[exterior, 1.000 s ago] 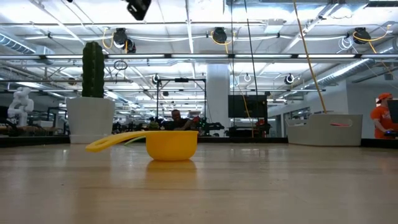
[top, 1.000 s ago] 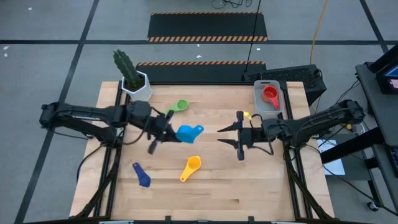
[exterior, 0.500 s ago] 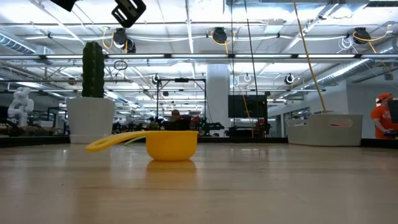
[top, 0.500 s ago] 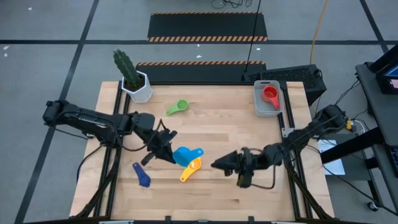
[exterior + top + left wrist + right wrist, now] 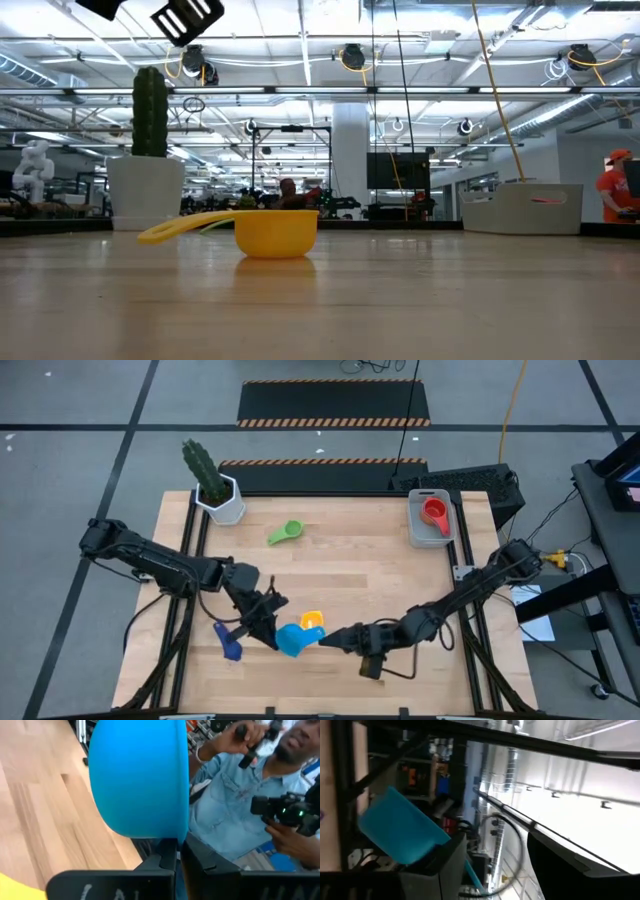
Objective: Nest measuring cups in basket
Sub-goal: Stack the light blue measuring cup on top of the orange measuring cup in the gray bin
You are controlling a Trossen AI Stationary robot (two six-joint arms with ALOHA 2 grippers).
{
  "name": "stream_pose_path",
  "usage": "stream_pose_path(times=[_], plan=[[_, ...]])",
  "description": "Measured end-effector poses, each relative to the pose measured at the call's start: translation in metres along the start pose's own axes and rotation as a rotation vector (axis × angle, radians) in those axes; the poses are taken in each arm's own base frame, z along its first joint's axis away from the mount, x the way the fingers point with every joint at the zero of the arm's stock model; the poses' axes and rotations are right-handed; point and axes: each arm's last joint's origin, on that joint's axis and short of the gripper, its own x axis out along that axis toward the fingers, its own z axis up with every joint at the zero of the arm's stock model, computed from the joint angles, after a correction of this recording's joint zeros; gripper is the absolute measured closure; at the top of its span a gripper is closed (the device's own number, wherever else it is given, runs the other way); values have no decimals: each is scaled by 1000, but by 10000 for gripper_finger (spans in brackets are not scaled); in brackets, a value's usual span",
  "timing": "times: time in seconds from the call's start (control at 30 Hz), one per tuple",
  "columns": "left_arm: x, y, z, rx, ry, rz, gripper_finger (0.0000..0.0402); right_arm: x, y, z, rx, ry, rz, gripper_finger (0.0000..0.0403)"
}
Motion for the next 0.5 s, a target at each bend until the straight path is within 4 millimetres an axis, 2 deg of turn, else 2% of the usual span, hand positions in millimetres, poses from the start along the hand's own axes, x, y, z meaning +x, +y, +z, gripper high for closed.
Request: stream_pose_path(times=[0.27, 0.37, 0.5], plan=[[2, -3, -5, -118, 68, -62, 389, 21, 20, -1, -48, 65, 101, 200], [2, -4, -10, -149, 122, -96, 394, 21, 20, 0, -47, 64, 102, 200], [1, -4, -12, -177, 153, -108, 384, 17, 22, 10, -50, 39, 138, 200]])
